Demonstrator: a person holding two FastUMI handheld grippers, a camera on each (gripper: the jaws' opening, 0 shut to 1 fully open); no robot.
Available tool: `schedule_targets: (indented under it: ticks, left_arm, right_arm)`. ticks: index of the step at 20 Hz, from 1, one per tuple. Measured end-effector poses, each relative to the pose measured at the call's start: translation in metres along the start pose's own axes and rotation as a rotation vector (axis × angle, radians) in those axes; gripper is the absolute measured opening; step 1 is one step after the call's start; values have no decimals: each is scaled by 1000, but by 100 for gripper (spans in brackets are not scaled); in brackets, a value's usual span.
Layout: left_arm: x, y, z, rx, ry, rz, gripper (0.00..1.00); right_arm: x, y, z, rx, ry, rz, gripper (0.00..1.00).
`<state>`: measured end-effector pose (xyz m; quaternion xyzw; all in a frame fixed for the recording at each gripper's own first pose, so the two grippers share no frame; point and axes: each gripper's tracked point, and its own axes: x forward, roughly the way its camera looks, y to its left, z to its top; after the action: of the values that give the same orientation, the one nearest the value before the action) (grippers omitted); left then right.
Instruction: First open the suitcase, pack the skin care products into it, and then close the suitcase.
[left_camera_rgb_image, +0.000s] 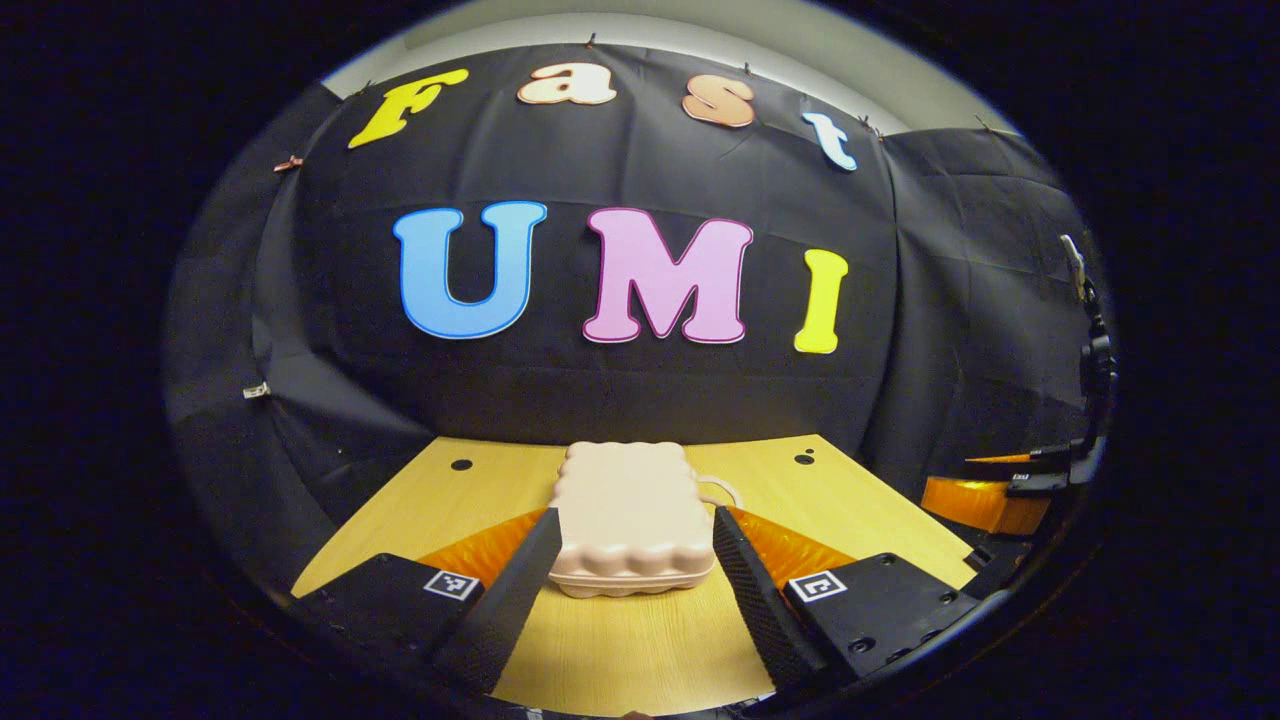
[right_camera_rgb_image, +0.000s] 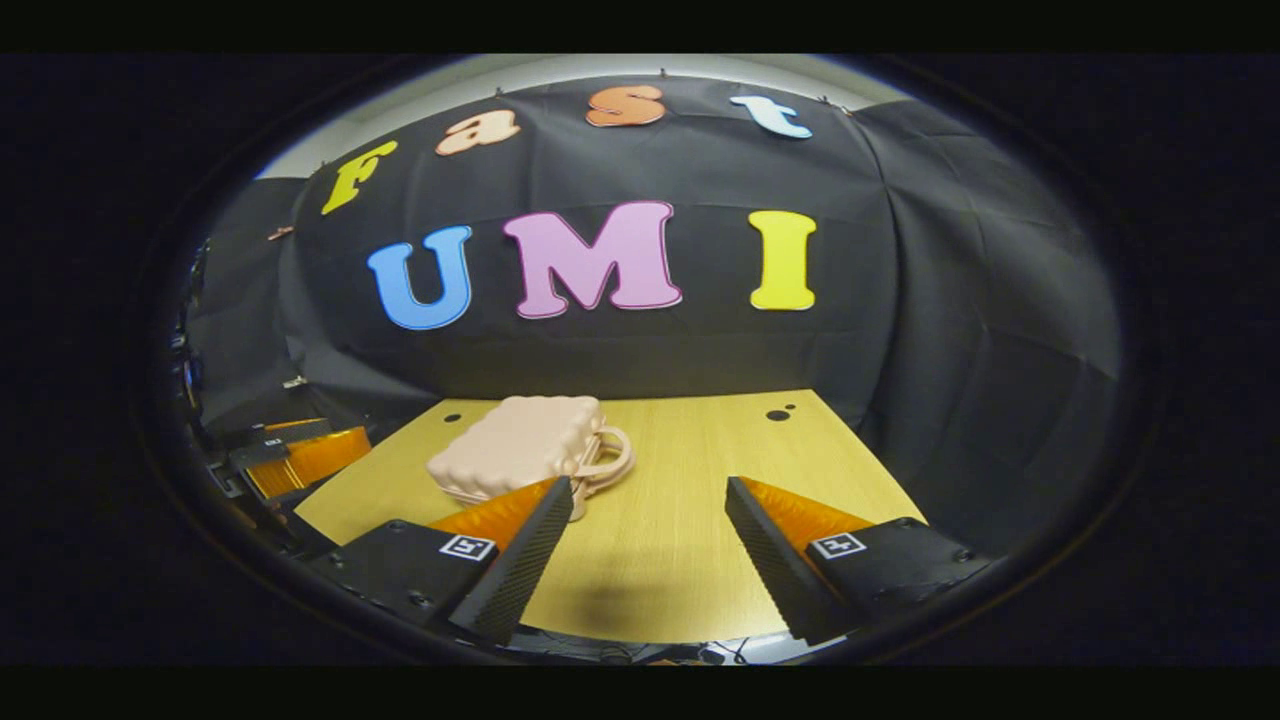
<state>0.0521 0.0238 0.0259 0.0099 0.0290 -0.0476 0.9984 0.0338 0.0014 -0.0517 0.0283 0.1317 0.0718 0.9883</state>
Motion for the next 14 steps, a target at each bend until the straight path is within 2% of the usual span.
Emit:
schedule_targets:
  ticks: [5, 8, 14]
  left_arm:
    - [3, -9, 10, -33, -11, -34, 96]
    - [6, -6, 23, -34, -30, -21, 96]
    - [-4, 0, 47, -34, -80, 16, 96]
  right_arm:
    - [4, 21, 13, -28, -43, 45, 98]
    - [2, 25, 14, -28, -34, 55, 98]
    - [12, 14, 25, -21, -28, 18, 98]
